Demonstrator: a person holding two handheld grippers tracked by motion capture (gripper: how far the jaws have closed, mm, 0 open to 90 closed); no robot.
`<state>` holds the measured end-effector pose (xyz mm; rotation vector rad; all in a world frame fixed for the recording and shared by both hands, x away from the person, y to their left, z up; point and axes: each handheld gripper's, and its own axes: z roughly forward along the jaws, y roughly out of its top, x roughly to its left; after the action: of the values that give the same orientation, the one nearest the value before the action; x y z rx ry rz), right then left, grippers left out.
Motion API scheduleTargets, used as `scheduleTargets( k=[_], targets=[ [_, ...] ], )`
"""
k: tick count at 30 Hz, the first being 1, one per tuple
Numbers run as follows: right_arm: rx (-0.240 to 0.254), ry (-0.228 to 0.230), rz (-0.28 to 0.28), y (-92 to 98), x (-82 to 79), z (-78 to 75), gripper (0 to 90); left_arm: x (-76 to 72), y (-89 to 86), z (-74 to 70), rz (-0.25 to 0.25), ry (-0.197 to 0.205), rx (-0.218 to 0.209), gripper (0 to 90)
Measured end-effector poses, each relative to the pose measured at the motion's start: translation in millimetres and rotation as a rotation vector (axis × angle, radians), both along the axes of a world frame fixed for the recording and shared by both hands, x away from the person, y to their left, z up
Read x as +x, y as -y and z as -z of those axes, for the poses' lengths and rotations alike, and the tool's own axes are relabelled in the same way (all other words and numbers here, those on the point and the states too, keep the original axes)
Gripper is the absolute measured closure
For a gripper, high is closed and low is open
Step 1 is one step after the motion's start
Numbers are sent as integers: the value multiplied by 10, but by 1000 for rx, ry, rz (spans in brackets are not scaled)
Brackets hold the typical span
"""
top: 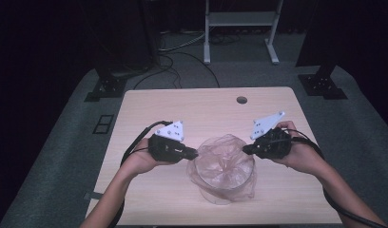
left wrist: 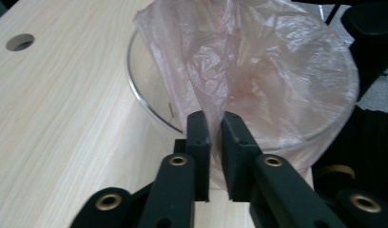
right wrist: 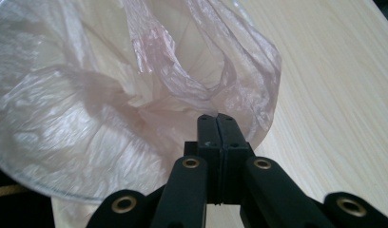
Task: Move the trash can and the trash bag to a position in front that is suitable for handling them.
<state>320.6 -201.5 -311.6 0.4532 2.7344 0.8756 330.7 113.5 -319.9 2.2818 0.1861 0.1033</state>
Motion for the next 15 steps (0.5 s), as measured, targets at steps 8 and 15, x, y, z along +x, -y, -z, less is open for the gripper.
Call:
scheduleTargets(
  k=[8, 15],
  targets=[
    [36, 2, 51, 6, 134, -24, 900, 151, -23, 87, -75, -9, -13, 896],
    [44, 23, 99, 6, 209, -24, 900, 235, 5, 136, -109, -21, -22, 897]
  ],
)
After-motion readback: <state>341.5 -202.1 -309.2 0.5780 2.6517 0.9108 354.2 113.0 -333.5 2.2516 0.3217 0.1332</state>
